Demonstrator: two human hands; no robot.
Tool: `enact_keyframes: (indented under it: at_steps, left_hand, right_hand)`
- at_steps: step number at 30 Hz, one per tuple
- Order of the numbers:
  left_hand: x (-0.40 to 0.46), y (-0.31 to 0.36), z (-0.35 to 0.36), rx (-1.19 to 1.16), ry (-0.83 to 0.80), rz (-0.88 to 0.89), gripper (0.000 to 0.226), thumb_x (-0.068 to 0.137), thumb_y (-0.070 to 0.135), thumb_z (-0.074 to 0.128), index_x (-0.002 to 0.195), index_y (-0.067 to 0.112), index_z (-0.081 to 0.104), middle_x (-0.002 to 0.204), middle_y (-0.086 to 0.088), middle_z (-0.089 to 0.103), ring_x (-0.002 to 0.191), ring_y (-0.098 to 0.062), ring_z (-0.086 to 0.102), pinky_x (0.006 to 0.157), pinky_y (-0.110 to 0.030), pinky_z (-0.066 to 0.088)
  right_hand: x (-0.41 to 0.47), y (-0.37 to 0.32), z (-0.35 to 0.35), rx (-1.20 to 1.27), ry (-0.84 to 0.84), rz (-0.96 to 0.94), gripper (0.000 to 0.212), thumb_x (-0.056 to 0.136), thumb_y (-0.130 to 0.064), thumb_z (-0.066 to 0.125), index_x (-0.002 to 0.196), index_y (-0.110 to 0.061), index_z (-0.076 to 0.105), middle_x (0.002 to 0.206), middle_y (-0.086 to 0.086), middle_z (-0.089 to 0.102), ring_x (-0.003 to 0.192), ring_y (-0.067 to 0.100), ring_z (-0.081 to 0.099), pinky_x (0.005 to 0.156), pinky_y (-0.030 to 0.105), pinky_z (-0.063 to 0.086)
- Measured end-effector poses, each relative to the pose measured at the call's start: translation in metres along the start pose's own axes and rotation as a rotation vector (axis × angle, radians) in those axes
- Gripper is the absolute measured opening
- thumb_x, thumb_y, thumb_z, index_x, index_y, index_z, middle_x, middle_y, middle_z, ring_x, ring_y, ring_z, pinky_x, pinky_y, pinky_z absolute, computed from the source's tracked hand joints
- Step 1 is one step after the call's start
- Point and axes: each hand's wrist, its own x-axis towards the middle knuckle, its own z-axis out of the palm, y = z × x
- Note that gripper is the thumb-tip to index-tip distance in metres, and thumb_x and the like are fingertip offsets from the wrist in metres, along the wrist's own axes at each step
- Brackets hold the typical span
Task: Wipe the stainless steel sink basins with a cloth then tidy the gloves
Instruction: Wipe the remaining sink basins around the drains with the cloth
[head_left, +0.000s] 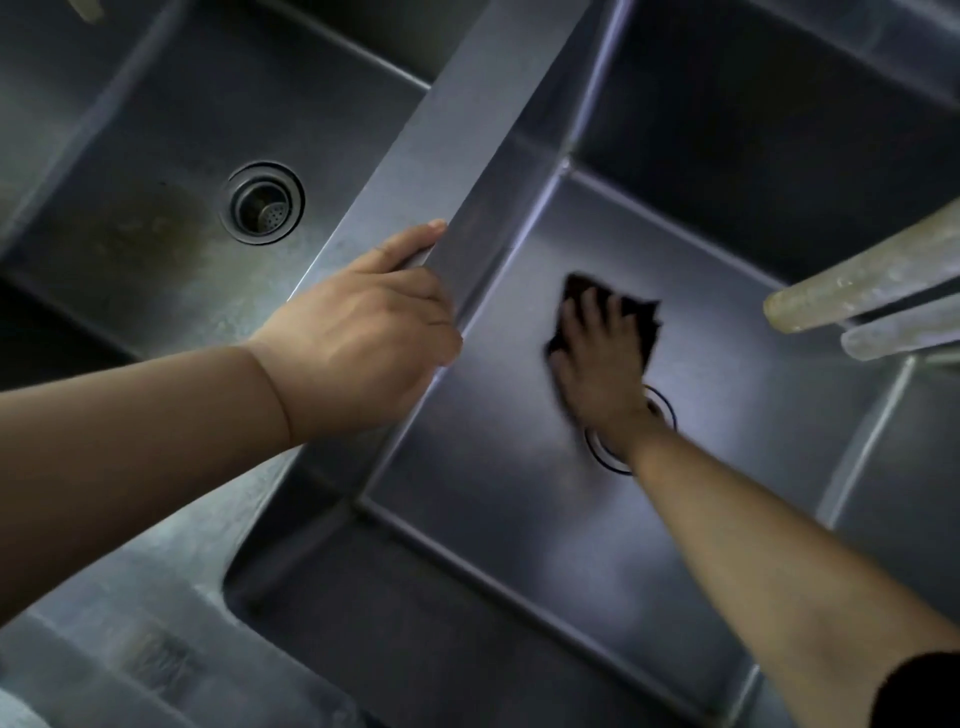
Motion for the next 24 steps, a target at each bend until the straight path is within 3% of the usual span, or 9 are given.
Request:
enact_keyframes:
  at_steps: [4,8,11,14,17,19,21,24]
  left_hand:
    - [0.001,0.001,-0.004,0.008,-0.022,-0.009,0.026,0.082,0.015,0.043,0.073,0.017,0.068,0.07,0.001,0.063,0.089,-0.025,0.065,0.118,-0.044,0.013]
    - [0.002,0.003,-0.007,0.024,-0.054,-0.015,0.028,0.079,0.015,0.04,0.071,0.018,0.067,0.068,0.001,0.062,0.088,-0.024,0.064,0.118,-0.043,0.011]
    - [0.003,0.004,-0.007,0.027,-0.044,-0.021,0.026,0.077,0.013,0.041,0.07,0.018,0.066,0.069,0.0,0.062,0.086,-0.024,0.064,0.118,-0.042,0.012]
    - [0.002,0.003,-0.006,0.016,-0.028,-0.026,0.021,0.076,0.012,0.046,0.07,0.018,0.066,0.071,-0.002,0.062,0.085,-0.024,0.064,0.118,-0.041,0.012]
    - [0.001,0.002,-0.005,0.01,-0.019,-0.028,0.019,0.076,0.012,0.049,0.071,0.017,0.067,0.072,-0.004,0.063,0.084,-0.026,0.065,0.118,-0.041,0.012]
    - [0.002,0.002,-0.005,0.012,-0.014,-0.022,0.021,0.078,0.013,0.048,0.071,0.016,0.067,0.072,-0.005,0.063,0.083,-0.026,0.065,0.118,-0.042,0.013]
    - [0.002,0.002,-0.004,0.015,-0.012,-0.021,0.024,0.079,0.014,0.045,0.071,0.016,0.067,0.072,-0.005,0.063,0.082,-0.027,0.064,0.118,-0.042,0.014]
    - [0.002,0.002,-0.004,0.023,-0.007,-0.028,0.026,0.08,0.015,0.043,0.071,0.016,0.067,0.072,-0.004,0.063,0.082,-0.026,0.065,0.117,-0.043,0.015]
  right_hand:
    - [-0.085,-0.04,0.03,-0.04,-0.049,-0.293,0.066,0.082,-0.037,0.065,0.14,-0.013,0.044,0.148,0.015,0.038,0.135,0.044,0.032,0.108,0.057,0.027]
    - [-0.16,-0.015,0.042,-0.106,-0.129,-0.412,0.064,0.086,-0.042,0.046,0.144,-0.017,0.037,0.151,0.008,0.035,0.139,0.036,0.025,0.114,0.048,0.017]
    - [-0.182,0.02,0.038,-0.124,-0.144,-0.269,0.065,0.084,-0.043,0.041,0.142,-0.014,0.038,0.149,0.01,0.037,0.142,0.032,0.02,0.115,0.042,0.01]
    - [-0.168,0.048,0.028,-0.047,-0.08,0.039,0.067,0.084,-0.041,0.04,0.139,-0.003,0.042,0.147,0.019,0.036,0.138,0.041,0.027,0.114,0.046,0.011]
    - [-0.129,0.065,0.017,0.039,0.008,0.39,0.074,0.085,-0.043,0.033,0.142,0.004,0.033,0.146,0.027,0.034,0.136,0.048,0.028,0.113,0.054,0.018]
    - [-0.097,0.069,0.009,0.08,0.056,0.53,0.076,0.087,-0.047,0.026,0.145,0.003,0.027,0.148,0.028,0.029,0.138,0.047,0.023,0.114,0.054,0.015]
    - [-0.066,0.066,0.003,0.094,0.073,0.547,0.074,0.09,-0.046,0.024,0.148,0.0,0.02,0.152,0.025,0.023,0.141,0.044,0.016,0.116,0.052,0.009]
    - [-0.031,0.042,0.002,0.071,0.079,0.428,0.069,0.092,-0.043,0.028,0.15,-0.006,0.015,0.156,0.019,0.016,0.144,0.039,0.01,0.117,0.049,0.004]
